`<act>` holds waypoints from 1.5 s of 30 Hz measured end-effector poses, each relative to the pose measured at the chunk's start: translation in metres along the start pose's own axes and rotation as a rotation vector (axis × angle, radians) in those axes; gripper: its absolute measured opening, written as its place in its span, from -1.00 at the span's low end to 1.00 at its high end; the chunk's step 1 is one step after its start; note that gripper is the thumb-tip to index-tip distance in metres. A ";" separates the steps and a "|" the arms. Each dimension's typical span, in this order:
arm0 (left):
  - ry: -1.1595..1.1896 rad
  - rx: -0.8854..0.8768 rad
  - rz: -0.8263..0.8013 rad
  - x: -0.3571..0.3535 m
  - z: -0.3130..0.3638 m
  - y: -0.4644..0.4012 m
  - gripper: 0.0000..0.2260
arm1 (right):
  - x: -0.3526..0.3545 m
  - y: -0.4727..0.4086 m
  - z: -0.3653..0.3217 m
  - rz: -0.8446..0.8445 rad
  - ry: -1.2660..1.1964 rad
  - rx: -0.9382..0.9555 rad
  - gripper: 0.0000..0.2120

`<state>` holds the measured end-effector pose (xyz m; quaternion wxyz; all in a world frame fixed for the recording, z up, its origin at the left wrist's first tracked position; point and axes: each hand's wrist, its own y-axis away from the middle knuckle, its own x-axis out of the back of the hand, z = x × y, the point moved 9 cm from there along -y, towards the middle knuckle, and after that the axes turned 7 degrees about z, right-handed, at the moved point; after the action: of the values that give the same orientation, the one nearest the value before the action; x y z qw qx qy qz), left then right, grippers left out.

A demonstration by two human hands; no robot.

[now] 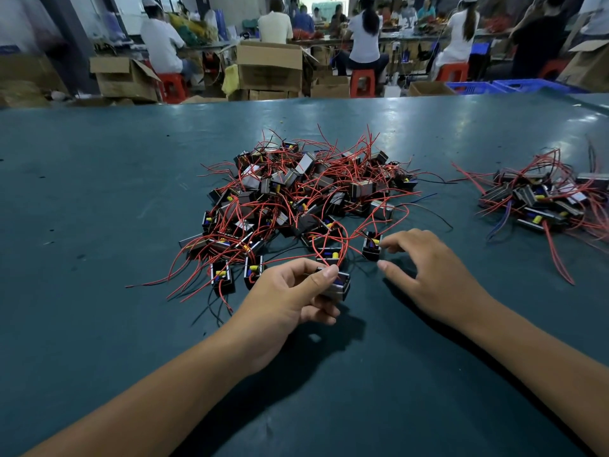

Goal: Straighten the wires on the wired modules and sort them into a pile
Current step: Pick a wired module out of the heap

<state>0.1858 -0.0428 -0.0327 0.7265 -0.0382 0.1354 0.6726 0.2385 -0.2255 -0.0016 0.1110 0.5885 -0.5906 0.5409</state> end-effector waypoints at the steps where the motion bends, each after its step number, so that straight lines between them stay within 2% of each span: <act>1: 0.000 0.005 0.002 0.001 0.000 0.000 -0.79 | -0.001 0.000 0.000 -0.007 -0.001 -0.002 -0.76; 4: 0.001 0.014 -0.007 0.002 -0.001 -0.001 -0.83 | 0.000 -0.001 0.001 0.007 0.000 0.012 -0.78; 9: -0.019 0.025 -0.032 0.002 -0.004 0.000 -0.69 | -0.001 -0.001 0.000 0.000 0.019 0.033 -0.74; 14: -0.022 0.036 -0.033 0.003 -0.006 -0.001 -0.69 | -0.010 0.000 0.004 -0.062 0.077 0.029 -0.61; 22: -0.097 0.006 -0.040 0.007 -0.004 -0.001 -0.67 | -0.013 0.000 0.006 -0.084 0.072 0.031 -0.60; 25: -0.187 -0.030 -0.029 0.009 -0.001 -0.002 -0.65 | -0.013 0.001 0.007 -0.096 0.073 0.028 -0.59; 30: -0.547 -0.185 -0.022 0.010 0.011 -0.002 -0.75 | -0.015 0.003 0.006 -0.137 0.074 0.019 -0.54; 33: -0.691 -0.279 -0.027 0.006 0.020 0.003 -0.78 | -0.013 0.003 0.005 -0.112 0.075 0.013 -0.59; 38: -0.684 -0.356 0.023 0.003 0.031 0.009 -0.74 | 0.029 0.005 -0.028 0.176 -0.105 0.106 -0.81; 41: -0.687 -0.391 0.004 0.000 0.033 0.011 -0.75 | 0.027 0.019 -0.053 0.098 -0.238 0.158 -0.78; 45: -0.688 -0.410 -0.053 -0.003 0.030 0.009 -0.75 | 0.016 0.024 -0.058 0.007 -0.277 0.147 -0.71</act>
<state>0.1807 -0.0377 -0.0015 0.7238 0.0415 -0.2539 0.6402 0.1853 -0.1968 0.0206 -0.0170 0.6621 -0.5610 0.4966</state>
